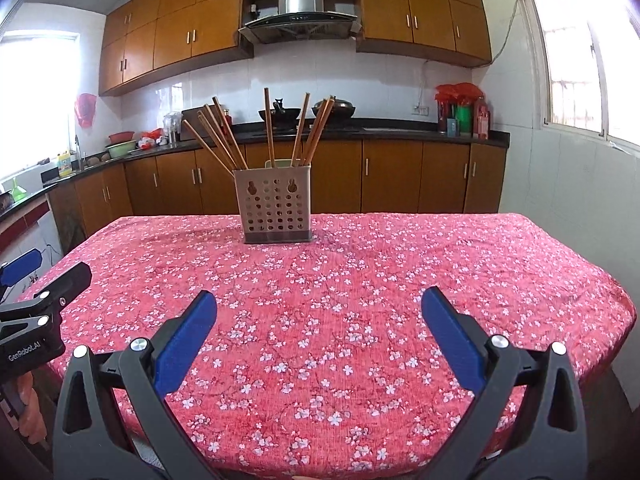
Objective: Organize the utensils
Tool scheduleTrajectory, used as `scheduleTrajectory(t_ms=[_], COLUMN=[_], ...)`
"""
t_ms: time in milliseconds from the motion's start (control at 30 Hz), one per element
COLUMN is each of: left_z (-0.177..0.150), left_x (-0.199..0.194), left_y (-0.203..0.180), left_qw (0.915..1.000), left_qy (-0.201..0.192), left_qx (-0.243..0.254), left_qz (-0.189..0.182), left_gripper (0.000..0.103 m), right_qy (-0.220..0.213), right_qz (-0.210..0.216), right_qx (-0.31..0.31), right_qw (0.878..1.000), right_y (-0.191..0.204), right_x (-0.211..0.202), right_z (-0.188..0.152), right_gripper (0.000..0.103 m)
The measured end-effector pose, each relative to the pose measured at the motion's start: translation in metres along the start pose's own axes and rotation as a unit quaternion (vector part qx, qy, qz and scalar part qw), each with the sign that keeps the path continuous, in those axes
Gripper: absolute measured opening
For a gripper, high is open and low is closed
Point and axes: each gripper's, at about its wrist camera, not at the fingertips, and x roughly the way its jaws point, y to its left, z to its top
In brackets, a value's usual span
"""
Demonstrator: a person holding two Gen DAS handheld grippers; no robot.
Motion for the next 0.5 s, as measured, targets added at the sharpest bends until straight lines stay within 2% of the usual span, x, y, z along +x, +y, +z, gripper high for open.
scheduleTrajectory(t_ms=[500], left_z=[0.0007], left_x=[0.0009], left_y=[-0.0009], left_qw=[1.0], left_qy=[0.001], left_qx=[0.001], left_qz=[-0.004], left_gripper=[0.099], right_qy=[0.004], right_qz=[0.0], right_qx=[0.003], right_qw=[1.0], right_y=[-0.0008], right_x=[0.0018], right_z=[-0.0008], right_gripper=[0.101])
